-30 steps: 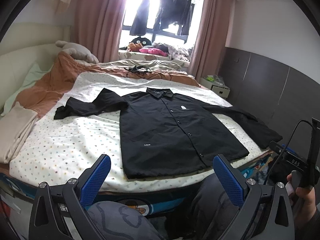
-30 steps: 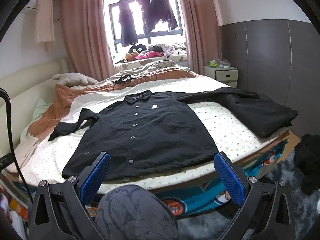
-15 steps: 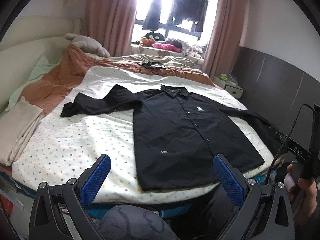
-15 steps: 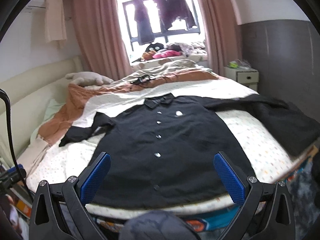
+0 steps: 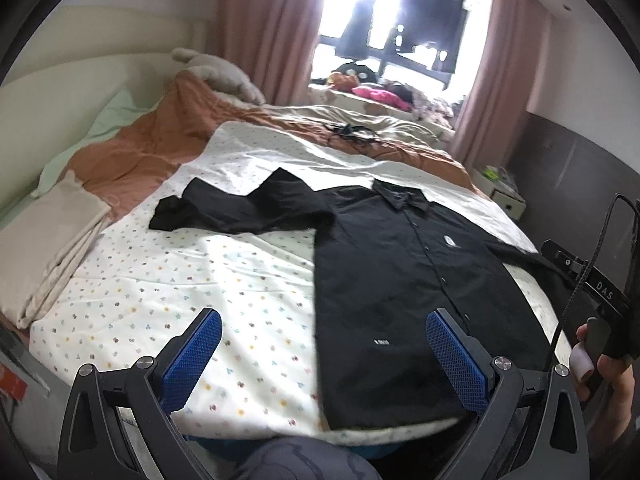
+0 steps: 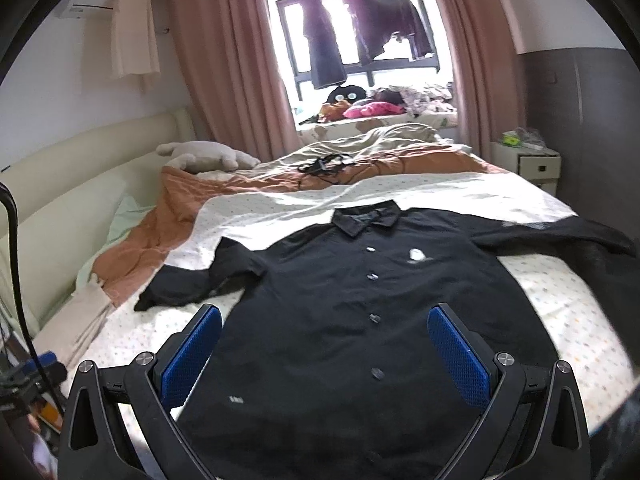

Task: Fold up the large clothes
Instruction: 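Move the left tool to the black shirt's sleeve cuff while the right tool approaches the shirt's side edge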

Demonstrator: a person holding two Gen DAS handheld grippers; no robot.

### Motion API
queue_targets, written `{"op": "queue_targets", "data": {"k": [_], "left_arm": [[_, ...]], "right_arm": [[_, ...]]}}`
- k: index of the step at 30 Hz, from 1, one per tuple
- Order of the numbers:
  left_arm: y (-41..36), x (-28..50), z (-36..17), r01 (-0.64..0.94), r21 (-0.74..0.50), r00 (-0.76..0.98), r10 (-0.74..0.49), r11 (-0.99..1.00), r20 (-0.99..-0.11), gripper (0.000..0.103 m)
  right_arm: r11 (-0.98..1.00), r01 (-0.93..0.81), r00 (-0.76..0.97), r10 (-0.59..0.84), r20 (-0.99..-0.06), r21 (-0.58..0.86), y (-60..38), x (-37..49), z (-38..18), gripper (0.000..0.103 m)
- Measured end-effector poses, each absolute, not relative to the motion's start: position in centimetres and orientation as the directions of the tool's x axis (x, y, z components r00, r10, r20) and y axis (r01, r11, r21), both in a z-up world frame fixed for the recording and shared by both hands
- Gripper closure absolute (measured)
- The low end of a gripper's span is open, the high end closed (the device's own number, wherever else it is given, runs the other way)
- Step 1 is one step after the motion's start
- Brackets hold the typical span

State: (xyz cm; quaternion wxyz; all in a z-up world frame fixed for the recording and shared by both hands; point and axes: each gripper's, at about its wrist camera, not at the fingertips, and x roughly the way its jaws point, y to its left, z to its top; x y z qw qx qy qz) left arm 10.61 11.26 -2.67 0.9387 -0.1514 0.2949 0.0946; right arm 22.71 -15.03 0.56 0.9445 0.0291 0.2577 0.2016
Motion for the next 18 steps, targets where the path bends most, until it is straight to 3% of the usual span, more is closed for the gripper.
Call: {"op": "queue_targets", "data": {"k": [7, 18], "left_arm": [[14.0, 13.6, -3.1, -0.336, -0.224, 0.786, 0.142, 0.915, -0.601, 0.001], [19.0, 17.8, -4.6, -0.436, -0.248, 0.738, 0.186, 0.865, -0.649, 0.006]], "right_arm": [[0.9, -0.415, 0.764, 0.422, -0.488, 0.129, -10.7, 26.8, 0.4, 0.0], [0.896, -0.393, 0.706, 0.438, -0.557, 0.208, -5.8, 34.3, -2.1, 0.0]]}}
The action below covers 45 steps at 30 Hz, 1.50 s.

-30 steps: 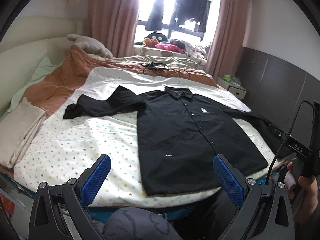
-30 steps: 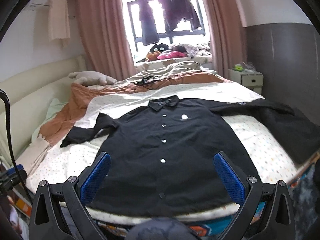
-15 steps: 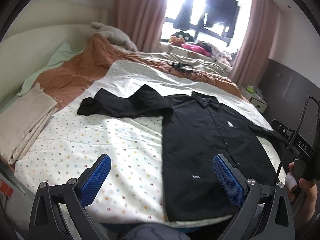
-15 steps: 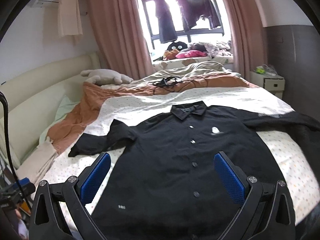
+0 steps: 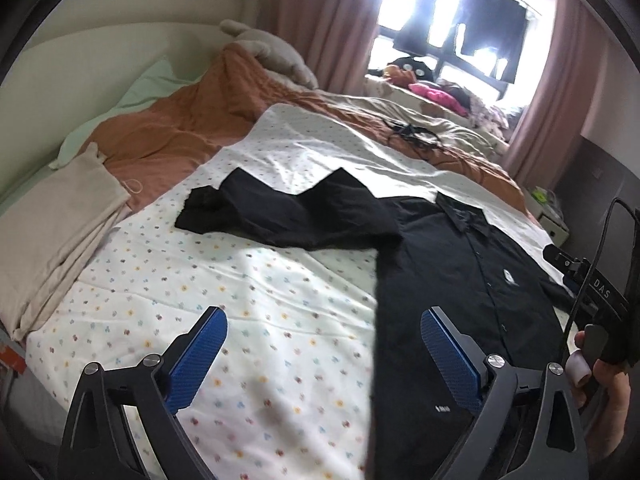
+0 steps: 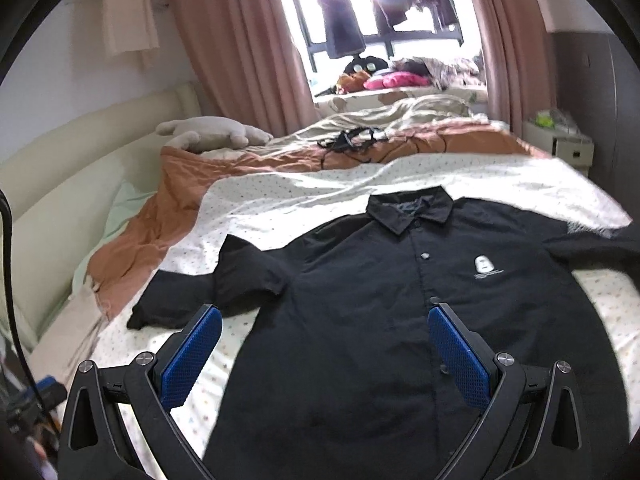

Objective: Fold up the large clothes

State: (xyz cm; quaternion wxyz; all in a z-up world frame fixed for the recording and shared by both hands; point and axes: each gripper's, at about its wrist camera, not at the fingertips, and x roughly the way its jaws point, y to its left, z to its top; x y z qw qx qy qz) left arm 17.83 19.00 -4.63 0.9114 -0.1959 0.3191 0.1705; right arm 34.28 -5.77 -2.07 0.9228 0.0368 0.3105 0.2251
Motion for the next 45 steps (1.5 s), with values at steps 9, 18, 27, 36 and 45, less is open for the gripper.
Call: {"op": "queue_targets", "data": {"k": [9, 18, 27, 36, 45], "left_arm": [[25.0, 20.7, -6.5, -0.525, -0.309, 0.708, 0.205, 0.793, -0.676, 0.013], [31.5, 24.1, -9.5, -0.584, -0.369, 0.685, 0.196, 0.723, -0.701, 0.017], [38.4, 29.5, -15.1, -0.662, -0.395, 0.602, 0.139, 0.637, -0.786, 0.018], [43.3, 30.4, -17.8, -0.719, -0.45, 0.59, 0.123, 0.53, -0.798, 0.028], [45.6, 31.1, -18.5, -0.775, -0.407, 0.546, 0.186, 0.484, -0.817, 0.066]], "right_arm": [[0.891, -0.359, 0.647, 0.453, -0.613, 0.279, -2.0, 39.9, -4.4, 0.0], [0.894, -0.344, 0.601, 0.446, -0.663, 0.289, 1.6, 44.6, -7.6, 0.007], [0.884, -0.347, 0.521, 0.458, -0.72, 0.312, 4.4, 48.3, -11.3, 0.024], [0.87, -0.307, 0.439, 0.489, -0.754, 0.386, 4.9, 51.7, -14.5, 0.064], [0.834, -0.323, 0.387, 0.548, -0.742, 0.448, 6.7, 52.6, -15.6, 0.067]]}}
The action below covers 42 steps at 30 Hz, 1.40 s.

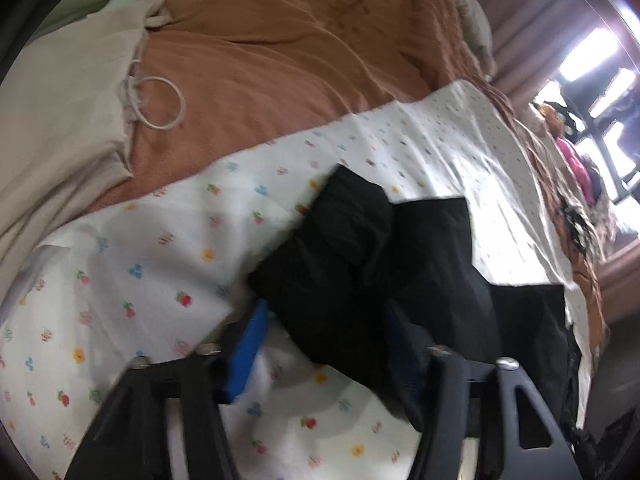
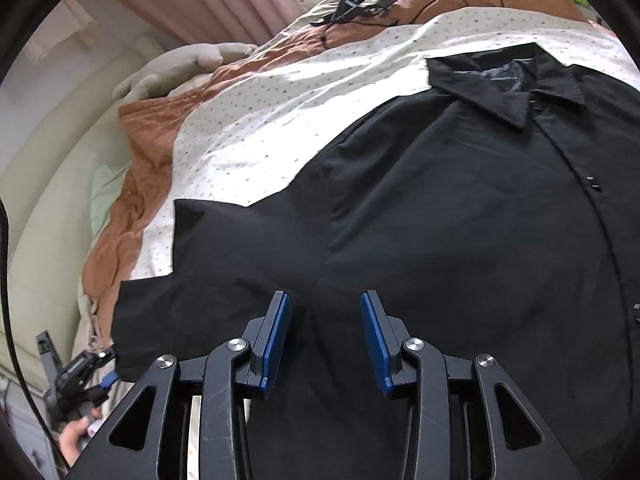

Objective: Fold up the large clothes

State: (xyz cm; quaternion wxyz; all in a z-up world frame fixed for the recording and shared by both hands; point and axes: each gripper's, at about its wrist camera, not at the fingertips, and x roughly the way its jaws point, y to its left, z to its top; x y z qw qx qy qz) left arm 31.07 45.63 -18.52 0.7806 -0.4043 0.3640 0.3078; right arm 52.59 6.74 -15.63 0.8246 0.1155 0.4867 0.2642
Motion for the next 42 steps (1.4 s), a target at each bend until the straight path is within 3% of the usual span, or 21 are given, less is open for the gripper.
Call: {"op": "queue_targets", "data": {"k": [1, 3, 6, 8, 15, 19, 27, 28, 30, 31, 42], "left_arm": [[45.8, 31.1, -18.4, -0.788, -0.388, 0.527, 0.196, 0.478, -0.827, 0.081], [46.4, 30.8, -18.2, -0.775, -0.427, 0.554, 0.175, 0.466, -0.814, 0.091], [46.4, 30.0, -16.0, -0.747, -0.45, 0.602, 0.21, 0.489, -0.77, 0.095], [46.2, 29.6, -13.8, -0.721, -0.468, 0.638, 0.228, 0.511, -0.735, 0.096], [44.1, 30.6, -4.9, -0.615, -0.514, 0.748, 0.237, 0.597, -0.62, 0.099], [41.2, 32.1, 0.6, -0.533, -0.524, 0.804, 0.205, 0.665, -0.557, 0.099], [33.6, 35.3, 8.6, -0.411, -0.491, 0.859, 0.145, 0.768, -0.491, 0.099], [32.4, 35.8, 9.2, -0.392, -0.487, 0.863, 0.128, 0.78, -0.489, 0.099], [30.5, 36.4, 10.2, -0.362, -0.478, 0.869, 0.103, 0.8, -0.484, 0.1], [29.3, 36.9, 10.7, -0.346, -0.47, 0.871, 0.092, 0.812, -0.482, 0.1], [19.4, 41.5, 13.8, -0.178, -0.424, 0.879, -0.05, 0.888, -0.474, 0.1]], "right_arm": [[0.823, -0.335, 0.376, 0.563, -0.736, 0.459, 7.2, 52.7, -15.8, 0.068], [0.81, -0.344, 0.356, 0.58, -0.733, 0.475, 7.8, 53.0, -16.2, 0.077], [0.795, -0.322, 0.319, 0.603, -0.732, 0.514, 8.3, 53.9, -17.6, 0.088], [0.781, -0.307, 0.291, 0.621, -0.727, 0.544, 8.7, 54.3, -18.6, 0.09], [0.725, -0.257, 0.176, 0.685, -0.707, 0.639, 8.0, 55.0, -19.9, 0.092], [0.745, -0.222, 0.24, 0.667, -0.706, 0.629, 5.5, 54.0, -18.0, 0.092], [0.733, -0.209, 0.307, 0.678, -0.668, 0.648, 0.9, 51.8, -13.7, 0.084], [0.727, -0.206, 0.337, 0.681, -0.651, 0.654, -0.1, 51.6, -12.7, 0.081], [0.733, -0.204, 0.384, 0.669, -0.636, 0.649, -1.7, 51.1, -11.7, 0.066], [0.738, -0.201, 0.405, 0.662, -0.631, 0.645, -2.4, 50.8, -11.3, 0.065], [0.795, -0.1, 0.475, 0.567, -0.673, 0.599, -11.2, 48.0, -11.9, 0.064]]}}
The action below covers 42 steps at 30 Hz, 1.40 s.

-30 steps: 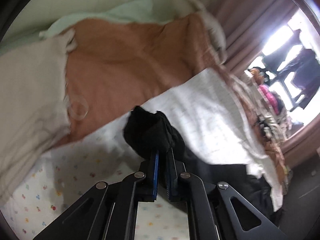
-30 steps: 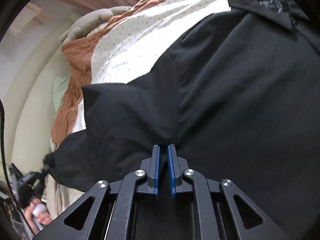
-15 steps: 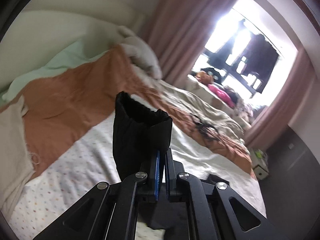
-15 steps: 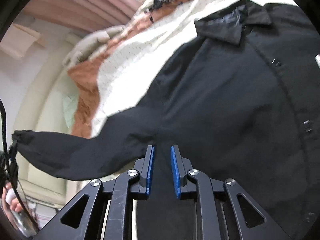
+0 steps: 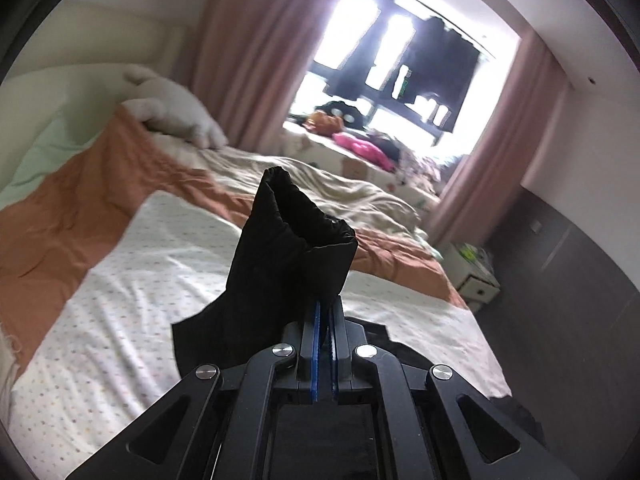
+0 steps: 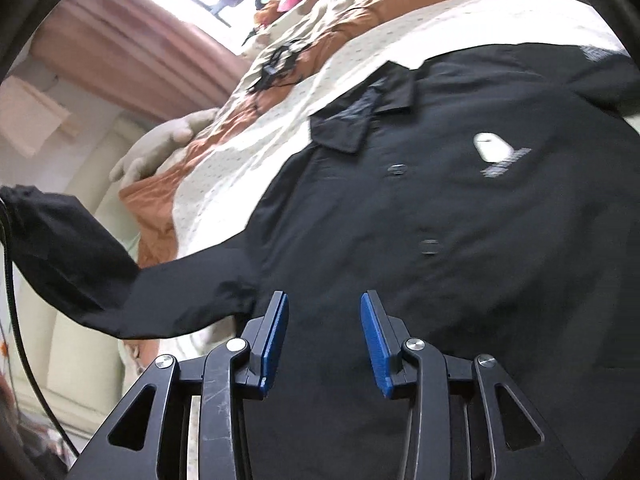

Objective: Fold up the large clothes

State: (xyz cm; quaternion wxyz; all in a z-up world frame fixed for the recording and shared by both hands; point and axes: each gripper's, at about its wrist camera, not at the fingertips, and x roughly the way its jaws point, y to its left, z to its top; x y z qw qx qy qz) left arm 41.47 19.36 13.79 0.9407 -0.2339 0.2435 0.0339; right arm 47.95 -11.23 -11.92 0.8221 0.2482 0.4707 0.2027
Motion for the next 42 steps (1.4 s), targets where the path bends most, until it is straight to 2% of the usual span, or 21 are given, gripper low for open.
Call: {"op": "queue_targets", "data": {"k": [11, 22, 23, 25, 26, 27, 29, 33, 42], "left_arm": [[9.7, 47.8, 12.2, -0.003, -0.415, 0.83, -0.229, 0.91, -0.509, 0.1], [-0.4, 54.7, 7.5, 0.154, -0.464, 0.723, -0.42, 0.872, -0.549, 0.099], [-1.5, 55.3, 6.9, 0.162, -0.46, 0.71, -0.427, 0.873, -0.56, 0.092], [-3.3, 56.1, 5.5, 0.193, -0.45, 0.673, -0.452, 0.872, -0.586, 0.061], [-4.2, 56.3, 4.6, 0.204, -0.446, 0.652, -0.461, 0.871, -0.602, 0.031], [-4.5, 56.4, 4.0, 0.208, -0.447, 0.647, -0.465, 0.87, -0.604, 0.015], [-4.9, 55.7, 3.0, 0.221, -0.445, 0.659, -0.469, 0.868, -0.588, 0.013], [-3.4, 54.8, 1.2, 0.18, -0.41, 0.654, -0.42, 0.894, -0.63, 0.013], [7.8, 49.1, -2.9, -0.103, -0.445, 0.723, -0.24, 0.89, -0.648, 0.013]], "right_arm": [[0.757, 0.023, 0.551, 0.536, -0.64, 0.653, -18.0, 49.6, -11.9, 0.064], [0.673, 0.153, 0.62, 0.505, -0.6, 0.724, -24.1, 50.8, -12.2, 0.064], [0.667, 0.16, 0.625, 0.502, -0.598, 0.728, -24.5, 50.9, -12.3, 0.064], [0.657, 0.175, 0.629, 0.498, -0.597, 0.733, -25.3, 50.9, -12.4, 0.064], [0.649, 0.185, 0.631, 0.498, -0.595, 0.738, -25.7, 50.9, -12.6, 0.064], [0.642, 0.191, 0.633, 0.498, -0.593, 0.743, -25.9, 50.9, -12.7, 0.064], [0.626, 0.204, 0.639, 0.497, -0.587, 0.753, -26.7, 50.9, -12.8, 0.064], [0.605, 0.232, 0.646, 0.49, -0.586, 0.762, -27.4, 51.0, -13.3, 0.064], [0.603, 0.23, 0.621, 0.514, -0.592, 0.764, -26.2, 51.5, -14.1, 0.064]]}}
